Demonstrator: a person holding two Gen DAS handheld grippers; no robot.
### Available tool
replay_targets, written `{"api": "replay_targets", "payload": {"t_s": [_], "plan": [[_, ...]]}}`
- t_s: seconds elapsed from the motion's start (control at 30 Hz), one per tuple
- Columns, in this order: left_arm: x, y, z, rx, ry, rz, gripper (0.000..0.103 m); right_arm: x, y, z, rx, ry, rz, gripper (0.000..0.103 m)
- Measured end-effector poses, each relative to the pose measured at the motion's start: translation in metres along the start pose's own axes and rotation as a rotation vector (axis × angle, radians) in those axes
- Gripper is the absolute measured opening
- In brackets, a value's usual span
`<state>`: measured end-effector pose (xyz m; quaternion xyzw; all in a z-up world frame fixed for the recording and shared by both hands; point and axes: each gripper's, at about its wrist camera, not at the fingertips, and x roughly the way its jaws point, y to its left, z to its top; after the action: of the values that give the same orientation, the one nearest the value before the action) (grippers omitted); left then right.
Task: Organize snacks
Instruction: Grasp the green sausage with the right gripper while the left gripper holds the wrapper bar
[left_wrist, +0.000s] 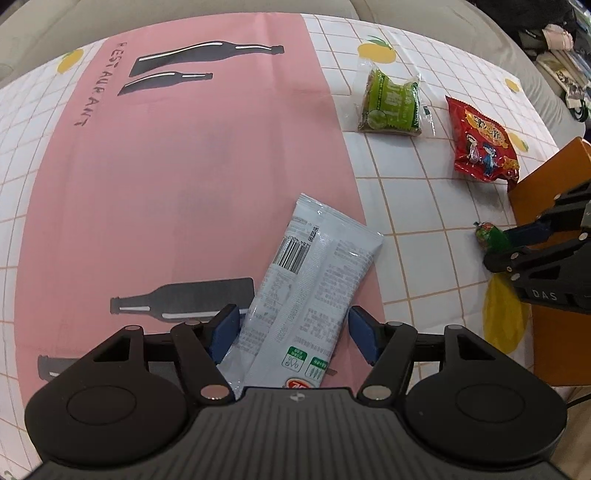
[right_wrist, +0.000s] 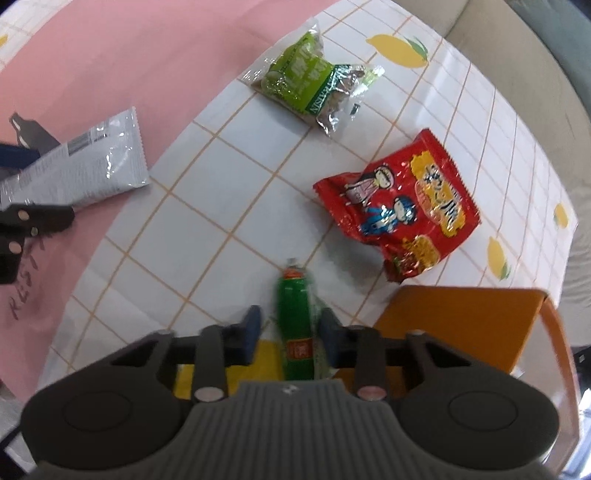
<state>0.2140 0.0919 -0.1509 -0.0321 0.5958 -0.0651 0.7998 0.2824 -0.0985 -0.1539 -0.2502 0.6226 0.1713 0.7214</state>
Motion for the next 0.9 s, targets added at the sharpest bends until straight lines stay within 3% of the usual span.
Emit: {"api": "replay_targets", "payload": {"t_s": [0.3, 0.4, 0.43, 0.57, 0.73, 0.9], "plan": [[-0.005, 0.010, -0.007, -0.053, 0.009, -0.075, 0.072, -0.005, 0.015, 0.005, 0.084, -0.061, 0.136, 0.022], [-0.006, 0.012, -0.010, -0.058, 0.011, -0.116, 0.073, -0.007, 0.020, 0.006, 0.097, -0.080, 0.143, 0.026], [-0.006, 0.011, -0.010, -0.042, 0.004, -0.117, 0.073, -0.009, 0.021, 0.005, 0.100, -0.087, 0.141, 0.034], [-0.004, 0.005, -0.008, 0.020, -0.032, -0.083, 0.084, -0.013, 0.023, -0.001, 0.094, -0.101, 0.138, 0.043], [0.000, -0.007, -0.009, 0.128, -0.075, -0.009, 0.085, -0.005, 0.017, -0.011, 0.096, -0.084, 0.135, 0.044], [0.002, -0.010, -0.012, 0.151, -0.118, 0.022, 0.085, -0.001, 0.014, -0.017, 0.134, -0.101, 0.148, 0.044]]}}
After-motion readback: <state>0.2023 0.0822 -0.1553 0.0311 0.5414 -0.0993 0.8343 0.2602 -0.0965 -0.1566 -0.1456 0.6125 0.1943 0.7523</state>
